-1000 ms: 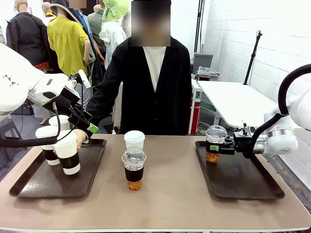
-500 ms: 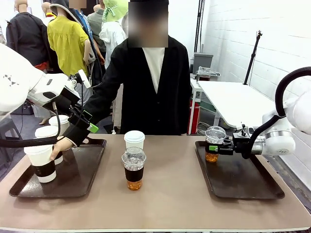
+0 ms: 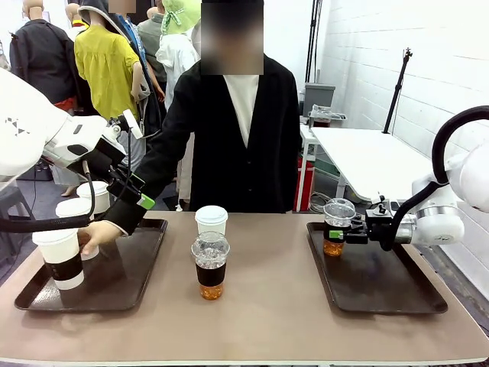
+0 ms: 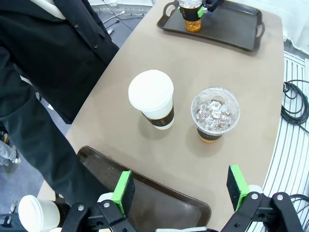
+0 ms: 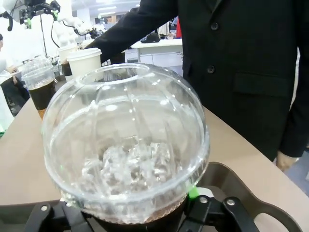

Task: Distribute the coffee onto the tray.
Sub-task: Pick up one iced Americano and place it on the right Handle tray.

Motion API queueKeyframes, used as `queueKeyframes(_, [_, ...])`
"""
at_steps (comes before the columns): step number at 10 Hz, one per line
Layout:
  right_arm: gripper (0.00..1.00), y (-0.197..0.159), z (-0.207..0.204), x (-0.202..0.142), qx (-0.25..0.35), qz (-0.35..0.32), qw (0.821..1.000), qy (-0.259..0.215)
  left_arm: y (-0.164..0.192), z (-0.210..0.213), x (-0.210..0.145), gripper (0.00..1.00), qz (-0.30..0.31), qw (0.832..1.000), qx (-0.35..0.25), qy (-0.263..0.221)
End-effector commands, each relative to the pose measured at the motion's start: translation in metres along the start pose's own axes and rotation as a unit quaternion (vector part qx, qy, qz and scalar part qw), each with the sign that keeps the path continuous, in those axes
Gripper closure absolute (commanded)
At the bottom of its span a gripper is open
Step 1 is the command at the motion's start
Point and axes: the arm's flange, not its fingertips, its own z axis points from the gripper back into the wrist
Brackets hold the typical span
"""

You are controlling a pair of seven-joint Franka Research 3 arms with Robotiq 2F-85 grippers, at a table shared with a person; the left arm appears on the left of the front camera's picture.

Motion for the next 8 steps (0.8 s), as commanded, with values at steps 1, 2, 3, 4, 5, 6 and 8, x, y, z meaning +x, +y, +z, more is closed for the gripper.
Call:
queueKeyframes(1, [0.00, -0.002, -0.003, 0.002, -0.007, -0.016, 1.000, 0.004, 0.002, 0.001, -0.002, 0.00, -0.003, 1.000, -0.004, 0.000])
queueKeyframes(2, [0.00, 0.000, -0.002, 0.001, -0.009, -0.019, 1.000, 0.004, 0.002, 0.001, -0.002, 0.00, -0.003, 1.000, -0.004, 0.000])
queueKeyframes(3, [0.00, 0.002, 0.000, -0.001, -0.012, -0.020, 1.000, 0.001, 0.002, 0.001, -0.002, 0.00, -0.003, 1.000, -0.004, 0.000])
queueKeyframes(4, [0.00, 0.004, 0.001, -0.002, -0.015, -0.022, 1.000, -0.001, 0.002, 0.001, -0.002, 0.00, -0.003, 1.000, -0.004, 0.000])
queueKeyframes(5, [0.00, 0.006, 0.003, -0.002, -0.018, -0.024, 1.000, -0.001, 0.002, 0.001, -0.002, 0.00, -0.003, 1.000, -0.004, 0.000])
queueKeyframes(6, [0.00, 0.009, 0.006, -0.002, -0.020, -0.027, 0.999, 0.000, 0.002, 0.001, -0.002, 0.00, -0.003, 1.000, -0.004, 0.000])
queueKeyframes(8, [0.00, 0.017, 0.016, -0.003, -0.031, -0.028, 0.999, -0.002, 0.002, 0.001, -0.002, 0.00, -0.003, 1.000, -0.004, 0.000])
